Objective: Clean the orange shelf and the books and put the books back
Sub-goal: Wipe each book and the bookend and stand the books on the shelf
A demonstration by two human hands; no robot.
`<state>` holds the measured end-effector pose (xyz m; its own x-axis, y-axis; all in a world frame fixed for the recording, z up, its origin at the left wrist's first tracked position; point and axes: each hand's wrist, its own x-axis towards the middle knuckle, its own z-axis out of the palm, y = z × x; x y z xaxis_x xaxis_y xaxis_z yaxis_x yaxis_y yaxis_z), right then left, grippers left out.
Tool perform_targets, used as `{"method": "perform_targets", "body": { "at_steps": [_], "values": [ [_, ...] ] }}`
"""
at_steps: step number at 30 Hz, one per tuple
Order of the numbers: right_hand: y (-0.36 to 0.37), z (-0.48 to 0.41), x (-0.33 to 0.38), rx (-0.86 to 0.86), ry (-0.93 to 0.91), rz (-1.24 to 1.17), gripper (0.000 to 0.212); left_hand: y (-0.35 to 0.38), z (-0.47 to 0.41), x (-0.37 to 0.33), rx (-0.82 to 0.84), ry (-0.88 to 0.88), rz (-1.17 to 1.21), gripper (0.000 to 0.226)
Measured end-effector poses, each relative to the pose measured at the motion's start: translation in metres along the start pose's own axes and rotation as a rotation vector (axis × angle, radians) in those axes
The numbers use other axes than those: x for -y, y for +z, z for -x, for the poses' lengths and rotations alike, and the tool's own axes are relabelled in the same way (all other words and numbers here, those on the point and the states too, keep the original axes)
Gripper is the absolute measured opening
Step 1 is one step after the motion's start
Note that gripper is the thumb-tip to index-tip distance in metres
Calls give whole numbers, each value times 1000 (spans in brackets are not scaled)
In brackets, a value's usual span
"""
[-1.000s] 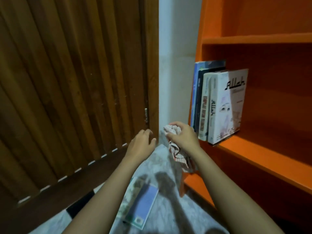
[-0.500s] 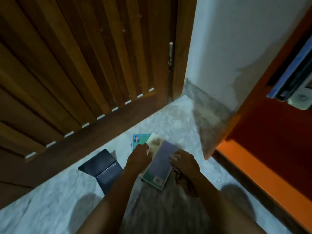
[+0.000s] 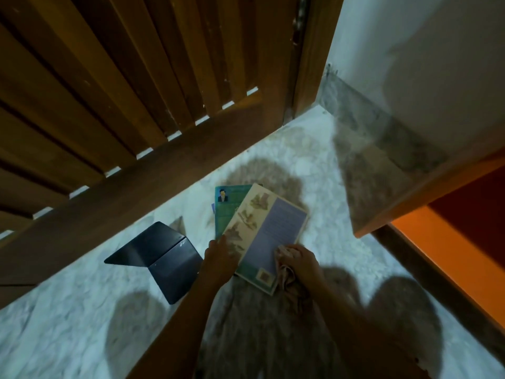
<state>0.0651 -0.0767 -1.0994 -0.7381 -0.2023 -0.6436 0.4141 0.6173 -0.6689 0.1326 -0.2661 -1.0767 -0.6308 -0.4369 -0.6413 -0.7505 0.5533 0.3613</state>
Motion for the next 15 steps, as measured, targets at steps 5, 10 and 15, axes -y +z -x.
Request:
{"method": "perform_targets", "body": {
  "at_steps": [5, 10, 15],
  "values": [
    [8, 2, 2, -111, 5, -244, 15, -3, -1, 4, -61, 50, -36, 39],
    [9, 18, 4, -186, 27, -412, 9, -7, 13, 4, 16, -80, 227, 53],
    [-10, 48, 30, -207, -68, -474, 16, -7, 44, -3, 72, -84, 387, 52]
  ]
}}
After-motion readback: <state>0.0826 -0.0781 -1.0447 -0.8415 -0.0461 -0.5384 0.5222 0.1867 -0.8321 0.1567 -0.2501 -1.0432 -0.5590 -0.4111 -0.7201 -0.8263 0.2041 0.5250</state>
